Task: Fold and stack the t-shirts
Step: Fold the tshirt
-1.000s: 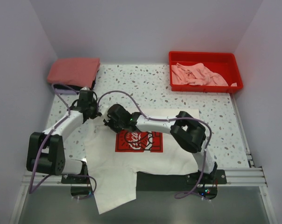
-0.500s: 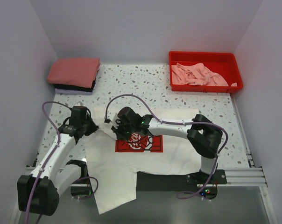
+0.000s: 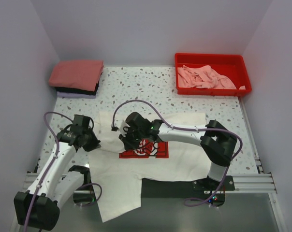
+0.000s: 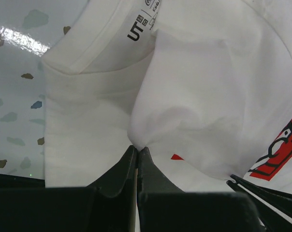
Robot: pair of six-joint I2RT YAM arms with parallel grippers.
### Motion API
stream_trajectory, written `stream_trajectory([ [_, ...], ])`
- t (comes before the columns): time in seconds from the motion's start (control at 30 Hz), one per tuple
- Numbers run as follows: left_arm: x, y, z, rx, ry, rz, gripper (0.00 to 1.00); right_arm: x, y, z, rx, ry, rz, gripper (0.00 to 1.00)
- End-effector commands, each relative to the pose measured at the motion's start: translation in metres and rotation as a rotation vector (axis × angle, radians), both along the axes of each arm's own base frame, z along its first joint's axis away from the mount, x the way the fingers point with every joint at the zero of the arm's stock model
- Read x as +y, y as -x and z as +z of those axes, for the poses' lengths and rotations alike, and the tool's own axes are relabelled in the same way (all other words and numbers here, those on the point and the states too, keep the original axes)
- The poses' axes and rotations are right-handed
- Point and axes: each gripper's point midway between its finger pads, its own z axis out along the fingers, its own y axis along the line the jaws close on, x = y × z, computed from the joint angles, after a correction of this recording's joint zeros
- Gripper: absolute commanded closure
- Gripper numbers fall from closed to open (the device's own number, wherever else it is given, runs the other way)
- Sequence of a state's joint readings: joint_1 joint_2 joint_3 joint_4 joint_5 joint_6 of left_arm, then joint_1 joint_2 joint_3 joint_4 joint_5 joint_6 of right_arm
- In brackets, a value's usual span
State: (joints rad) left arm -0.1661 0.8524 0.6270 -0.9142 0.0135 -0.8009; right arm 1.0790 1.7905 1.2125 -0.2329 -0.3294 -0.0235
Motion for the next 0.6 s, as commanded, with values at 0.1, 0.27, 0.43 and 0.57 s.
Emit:
stream_trajectory([
  [0.1, 0.002, 0.014, 0.006, 0.046, -0.015, -0.022, 1.00, -0.009, 0.017, 0.008, 0.044, -0.008, 0.045, 0.91],
  [0.27, 0.003, 0.017, 0.017, 0.042, -0.027, -0.033, 1.00, -0.010, 0.026, 0.002, 0.091, -0.010, 0.058, 0.80],
  [0.43, 0.004, 0.023, 0.030, 0.032, -0.030, -0.046, 0.44, -0.015, 0.031, 0.012, 0.109, -0.030, 0.037, 0.01],
  [0.57, 0.005, 0.027, 0.047, 0.001, -0.027, -0.049, 0.01, -0.024, 0.029, 0.027, 0.089, -0.029, -0.003, 0.01],
])
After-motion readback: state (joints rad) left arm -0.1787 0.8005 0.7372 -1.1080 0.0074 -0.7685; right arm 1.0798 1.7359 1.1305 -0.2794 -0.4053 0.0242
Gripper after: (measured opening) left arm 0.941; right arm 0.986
